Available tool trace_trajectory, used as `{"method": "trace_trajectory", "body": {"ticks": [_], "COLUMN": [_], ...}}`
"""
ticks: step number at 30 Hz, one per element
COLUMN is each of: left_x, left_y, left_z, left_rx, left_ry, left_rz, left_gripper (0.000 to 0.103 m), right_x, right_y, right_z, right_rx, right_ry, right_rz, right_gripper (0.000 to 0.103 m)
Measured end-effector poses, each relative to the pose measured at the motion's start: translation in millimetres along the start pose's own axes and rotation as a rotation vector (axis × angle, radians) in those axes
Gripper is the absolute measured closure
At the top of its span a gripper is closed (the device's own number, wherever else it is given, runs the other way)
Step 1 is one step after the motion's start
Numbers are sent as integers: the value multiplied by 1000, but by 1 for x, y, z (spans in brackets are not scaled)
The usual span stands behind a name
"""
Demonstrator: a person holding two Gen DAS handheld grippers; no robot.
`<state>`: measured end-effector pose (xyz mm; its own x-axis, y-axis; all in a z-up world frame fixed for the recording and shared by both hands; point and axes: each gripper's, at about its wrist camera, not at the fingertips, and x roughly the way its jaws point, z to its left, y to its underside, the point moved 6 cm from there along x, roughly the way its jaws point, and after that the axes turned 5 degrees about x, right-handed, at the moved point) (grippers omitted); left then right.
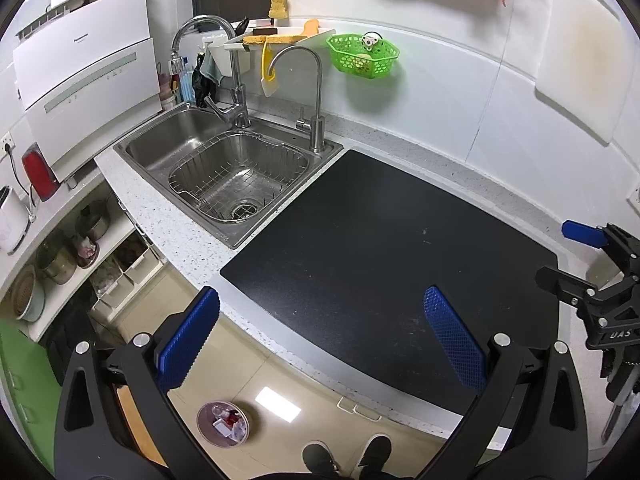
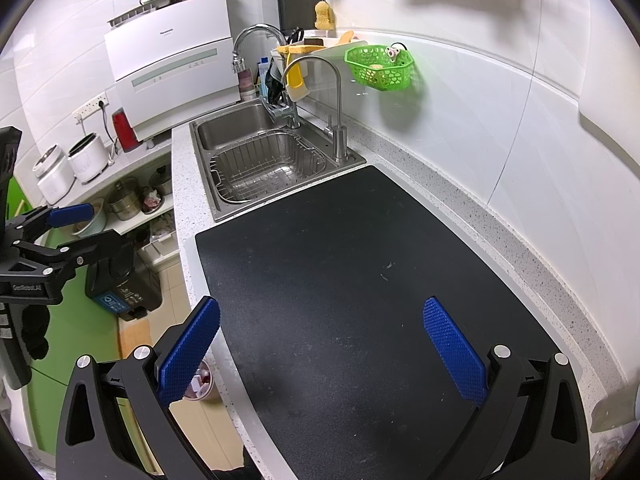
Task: Collect trash
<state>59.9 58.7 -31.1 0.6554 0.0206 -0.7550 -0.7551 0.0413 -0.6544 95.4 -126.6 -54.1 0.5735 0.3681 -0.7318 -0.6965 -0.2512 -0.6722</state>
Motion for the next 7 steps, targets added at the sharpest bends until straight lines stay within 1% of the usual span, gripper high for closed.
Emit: {"method": "trace_trajectory", "body": {"ticks": [7], "left_x": [6], "left_y": [1], "left_z": [0], "left_rx": [-10], "left_ry": [10], "left_rz": [-13], "left_gripper": [3], "right_x": [1], "right_y": [4], "right_z": [-9], "right_rx": [23], "right_ry": [12], "right_rz": [-9], "right_gripper": [6]}}
